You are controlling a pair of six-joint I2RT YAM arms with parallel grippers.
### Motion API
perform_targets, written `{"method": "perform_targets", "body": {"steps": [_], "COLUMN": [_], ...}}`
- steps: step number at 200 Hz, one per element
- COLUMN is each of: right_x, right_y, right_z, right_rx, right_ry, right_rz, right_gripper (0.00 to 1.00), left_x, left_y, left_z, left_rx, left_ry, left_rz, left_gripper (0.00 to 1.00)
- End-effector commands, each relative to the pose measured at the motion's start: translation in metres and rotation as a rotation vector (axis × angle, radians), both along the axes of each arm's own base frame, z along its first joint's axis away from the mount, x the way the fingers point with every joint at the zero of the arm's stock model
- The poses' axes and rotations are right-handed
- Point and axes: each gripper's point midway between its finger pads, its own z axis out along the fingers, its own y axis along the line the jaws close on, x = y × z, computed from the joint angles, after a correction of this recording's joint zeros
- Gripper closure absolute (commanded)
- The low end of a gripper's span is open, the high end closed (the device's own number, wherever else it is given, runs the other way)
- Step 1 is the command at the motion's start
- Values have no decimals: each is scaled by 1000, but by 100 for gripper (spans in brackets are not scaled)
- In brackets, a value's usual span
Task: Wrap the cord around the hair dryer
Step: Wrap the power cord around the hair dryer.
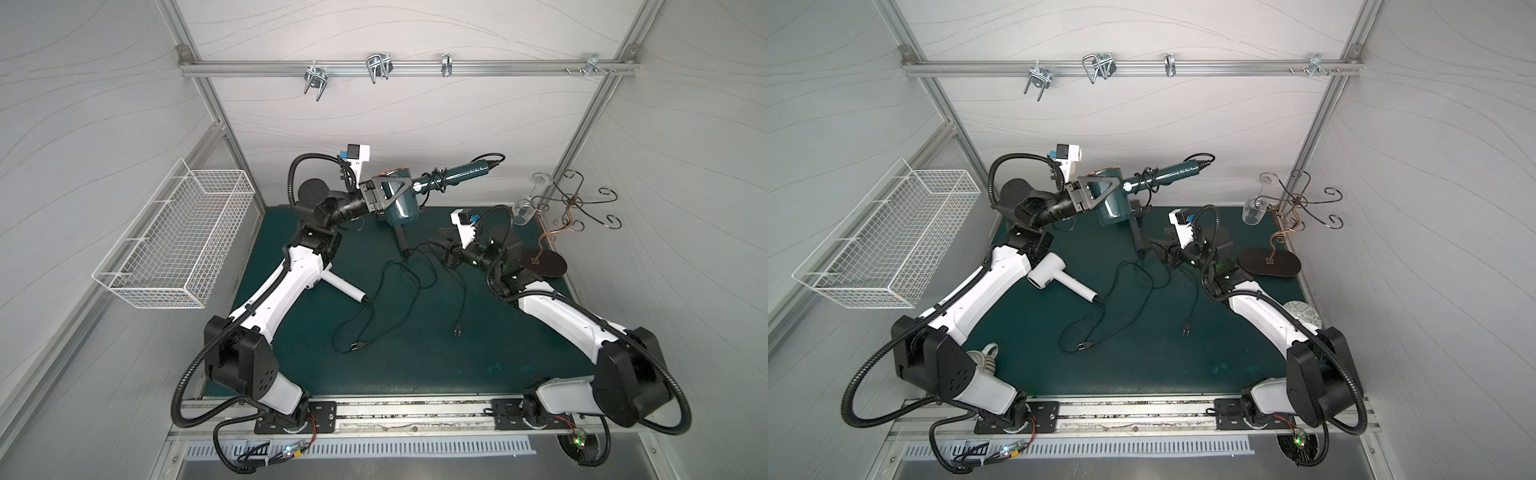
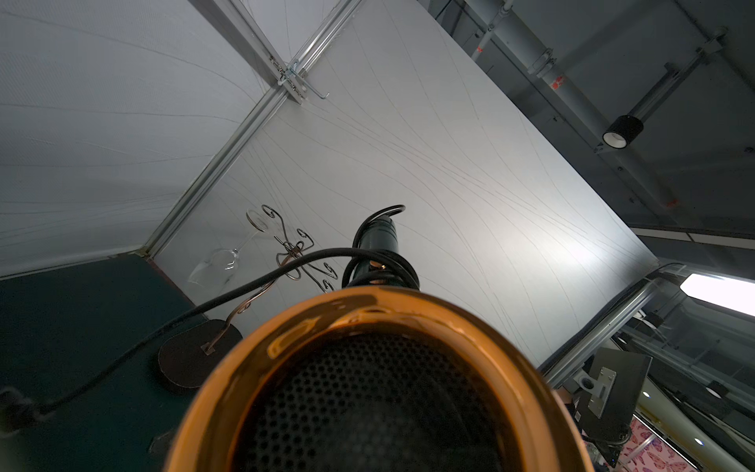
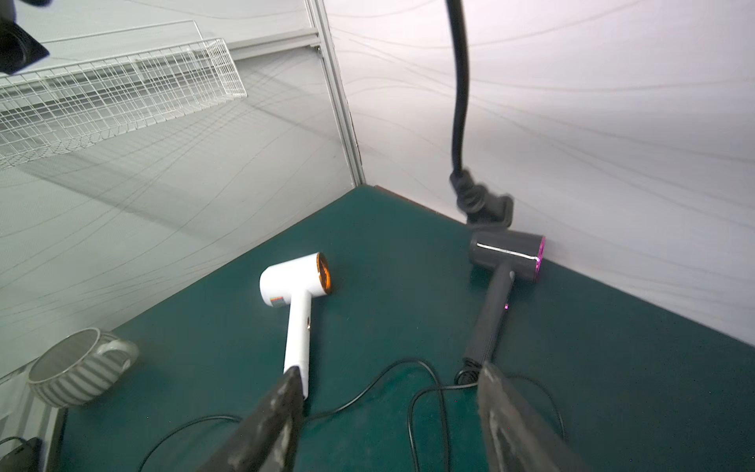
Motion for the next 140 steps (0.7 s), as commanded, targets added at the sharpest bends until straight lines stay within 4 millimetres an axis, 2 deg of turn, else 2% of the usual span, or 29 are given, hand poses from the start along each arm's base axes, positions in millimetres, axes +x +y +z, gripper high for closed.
{"method": "perform_targets", "body": {"steps": [1,23,40,49,61,72,81,109,140], "right_x": [6,7,0,-6,-12,-16,-20,-34,-45], "right_y": [4,16,35,46,52,51,47,37,31], "right_z": [19,22,15,9,0,-7,-12,-18,-9], "right_rx": [5,6,11,17,14,23,37,48,28], "right_ry": [-92,-103,-78,-45,1,36,49,68,64], "right_rz": [-2,42,136,198,229,222,209,186,170], "right_gripper": [32,31,34,43,63,81,88,95,98], "left_x": [-31,-31,-32,-32,-32,-33,-33,-33,-25], "left_y": [13,13,13,13,14,14,14,14,15], "left_z": [55,57,58,58,59,59,58,55,48], "left_rx": [-80,-85,-91,-91,-90,-85,-79,-65,-49], "left_ry": [-174,-174,-174,-175,-180,-181,-182,-182,-170], "left_rz": [1,-2,-1,-1,0,1,3,10,29], "left_gripper": [100,100,100,100,100,100,100,100,100]}}
